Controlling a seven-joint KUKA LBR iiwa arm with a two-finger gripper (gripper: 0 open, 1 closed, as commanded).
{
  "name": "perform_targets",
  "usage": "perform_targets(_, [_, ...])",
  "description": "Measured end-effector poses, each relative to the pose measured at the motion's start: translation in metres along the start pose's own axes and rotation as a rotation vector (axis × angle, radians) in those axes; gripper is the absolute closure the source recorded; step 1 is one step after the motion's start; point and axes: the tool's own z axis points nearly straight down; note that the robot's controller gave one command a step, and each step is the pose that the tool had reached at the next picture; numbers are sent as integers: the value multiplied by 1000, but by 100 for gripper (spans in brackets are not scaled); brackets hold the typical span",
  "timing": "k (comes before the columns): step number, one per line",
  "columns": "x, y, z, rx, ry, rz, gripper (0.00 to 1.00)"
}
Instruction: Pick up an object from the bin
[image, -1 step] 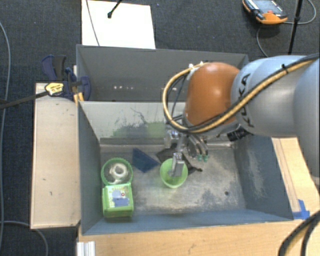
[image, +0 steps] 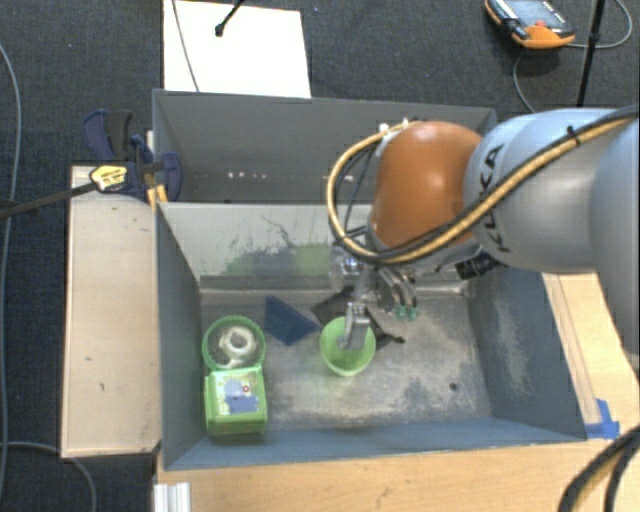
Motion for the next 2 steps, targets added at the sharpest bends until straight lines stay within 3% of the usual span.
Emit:
perform_targets(1, [4, -18, 37, 0, 2, -20, 0])
perform_targets(2, [-10, -36, 55, 0, 1, -133, 0])
